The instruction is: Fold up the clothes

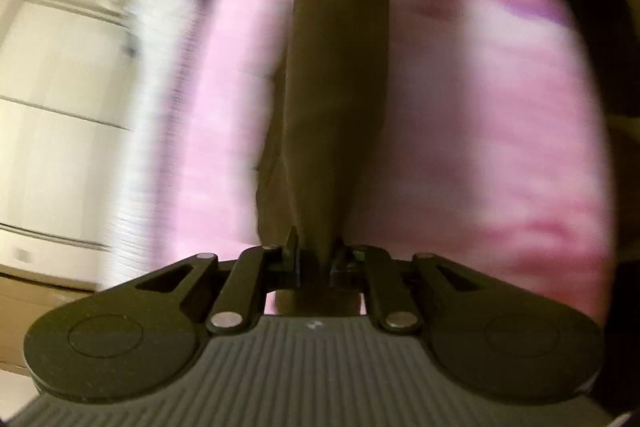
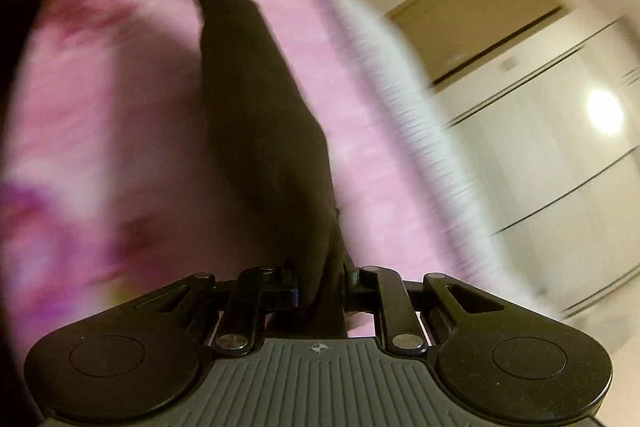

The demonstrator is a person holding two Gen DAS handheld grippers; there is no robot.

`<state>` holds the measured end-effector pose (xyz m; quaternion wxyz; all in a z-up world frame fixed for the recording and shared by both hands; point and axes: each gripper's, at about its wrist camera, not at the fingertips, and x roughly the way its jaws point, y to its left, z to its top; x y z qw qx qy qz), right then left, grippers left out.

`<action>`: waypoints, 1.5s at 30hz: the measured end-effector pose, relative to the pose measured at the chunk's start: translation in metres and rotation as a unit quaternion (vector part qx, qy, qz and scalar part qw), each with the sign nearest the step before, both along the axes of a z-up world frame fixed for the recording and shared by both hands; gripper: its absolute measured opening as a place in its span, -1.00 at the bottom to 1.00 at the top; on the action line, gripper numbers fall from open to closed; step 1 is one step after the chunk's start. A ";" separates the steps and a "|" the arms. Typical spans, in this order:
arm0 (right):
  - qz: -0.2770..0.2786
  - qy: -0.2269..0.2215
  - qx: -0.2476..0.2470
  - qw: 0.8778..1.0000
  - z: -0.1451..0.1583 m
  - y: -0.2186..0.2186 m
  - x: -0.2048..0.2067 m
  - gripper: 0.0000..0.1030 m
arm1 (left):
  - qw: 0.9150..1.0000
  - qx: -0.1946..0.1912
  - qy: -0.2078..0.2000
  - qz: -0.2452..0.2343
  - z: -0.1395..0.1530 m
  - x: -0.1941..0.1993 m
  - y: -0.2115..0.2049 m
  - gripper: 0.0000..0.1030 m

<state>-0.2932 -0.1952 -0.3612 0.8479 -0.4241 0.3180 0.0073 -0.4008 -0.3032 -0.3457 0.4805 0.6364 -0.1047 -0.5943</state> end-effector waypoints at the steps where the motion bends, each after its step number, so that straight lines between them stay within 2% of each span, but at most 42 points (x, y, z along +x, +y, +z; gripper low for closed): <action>1: 0.002 0.019 -0.003 1.000 -0.017 0.007 -0.011 -0.69 | 1.000 0.003 0.008 0.009 -0.013 -0.005 0.011 -0.77; 3: -0.007 0.023 -0.010 1.000 -0.032 0.014 -0.030 -0.67 | 0.999 -0.025 0.029 0.037 -0.017 -0.010 0.027 -0.77; 5: -0.037 0.018 0.011 0.999 -0.028 0.010 -0.044 -0.67 | 0.995 -0.047 0.058 0.067 -0.017 -0.011 0.041 -0.74; 7: -0.070 0.014 0.040 0.997 -0.020 0.001 -0.054 -0.66 | 0.986 -0.049 0.122 0.106 0.001 0.003 0.049 -0.71; 10: -0.122 0.013 0.037 0.992 -0.012 -0.020 -0.063 -0.66 | 0.977 -0.049 0.153 0.143 0.022 0.026 0.058 -0.70; 13: -0.172 -0.016 0.093 0.981 0.008 -0.042 -0.064 -0.66 | 0.965 -0.070 0.181 0.179 0.048 0.058 0.069 -0.70; 15: -0.199 -0.039 0.145 0.968 0.020 -0.055 -0.057 -0.66 | 0.955 -0.094 0.202 0.198 0.067 0.078 0.055 -0.67; 17: -0.218 -0.058 0.215 0.950 0.032 -0.069 -0.045 -0.63 | 0.943 -0.111 0.231 0.211 0.079 0.091 0.034 -0.53; 19: -0.235 -0.075 0.283 0.927 0.043 -0.084 -0.032 -0.55 | 0.931 -0.117 0.272 0.216 0.087 0.106 0.008 -0.50; 21: -0.251 -0.095 0.348 0.898 0.055 -0.101 -0.019 -0.39 | 0.919 -0.115 0.308 0.219 0.090 0.122 -0.012 -0.37; 23: -0.259 -0.100 0.411 0.869 0.067 -0.122 0.003 -0.09 | 0.906 -0.108 0.344 0.222 0.084 0.132 -0.046 -0.34; 24: -0.262 -0.102 0.441 0.853 0.073 -0.132 0.015 -0.05 | 0.897 -0.100 0.365 0.228 0.079 0.137 -0.062 -0.32; 25: -0.267 -0.102 0.460 0.841 0.076 -0.142 0.025 -0.03 | 0.886 -0.087 0.389 0.238 0.072 0.143 -0.081 -0.31; 27: -0.274 -0.095 0.468 0.835 0.076 -0.161 0.045 -0.03 | 0.864 -0.065 0.428 0.257 0.061 0.155 -0.112 -0.31; 29: -0.290 -0.086 0.476 0.826 0.068 -0.178 0.062 -0.03 | 0.848 -0.044 0.451 0.274 0.048 0.164 -0.133 -0.27; 30: -0.297 -0.082 0.489 0.816 0.060 -0.186 0.067 -0.03 | 0.842 -0.035 0.459 0.282 0.040 0.167 -0.141 -0.19; 32: -0.304 -0.077 0.532 0.787 0.048 -0.202 0.074 -0.03 | 0.833 -0.022 0.465 0.299 0.028 0.172 -0.151 -0.03; 33: -0.301 -0.072 0.555 0.772 0.043 -0.209 0.077 -0.03 | 0.830 -0.017 0.466 0.306 0.022 0.173 -0.154 0.04; 34: -0.300 -0.073 0.566 0.764 0.036 -0.213 0.076 -0.12 | 0.831 -0.018 0.463 0.307 0.018 0.172 -0.153 0.04; 35: -0.302 -0.075 0.563 0.765 0.033 -0.212 0.075 -0.56 | 0.831 -0.022 0.464 0.306 0.017 0.170 -0.151 0.04; 36: -0.303 -0.077 0.560 0.767 0.031 -0.210 0.075 -0.77 | 0.829 -0.024 0.468 0.304 0.016 0.169 -0.149 -0.09; 37: -0.304 -0.080 0.545 0.777 0.034 -0.205 0.073 -0.87 | 0.827 -0.024 0.475 0.298 0.016 0.169 -0.148 -0.32; 38: -0.305 -0.084 0.530 0.787 0.036 -0.199 0.072 -0.93 | 0.825 -0.023 0.484 0.291 0.017 0.167 -0.147 -0.76; 39: -0.298 -0.089 0.518 0.797 0.040 -0.192 0.071 -0.93 | 0.828 -0.025 0.484 0.281 0.020 0.163 -0.146 -0.78; 41: -0.286 -0.113 0.496 0.812 0.046 -0.183 0.064 -0.94 | 0.849 -0.048 0.457 0.262 0.029 0.152 -0.144 -0.81; 42: -0.279 -0.135 0.496 0.811 0.056 -0.184 0.059 -0.95 | 0.854 -0.060 0.451 0.251 0.035 0.148 -0.143 -0.81; 44: -0.269 -0.167 0.490 0.812 0.073 -0.188 0.050 -0.95 | 0.852 -0.078 0.459 0.240 0.044 0.147 -0.148 -0.81; 45: -0.272 -0.168 0.476 0.819 0.075 -0.190 0.049 -0.95 | 0.851 -0.084 0.461 0.237 0.047 0.146 -0.152 -0.81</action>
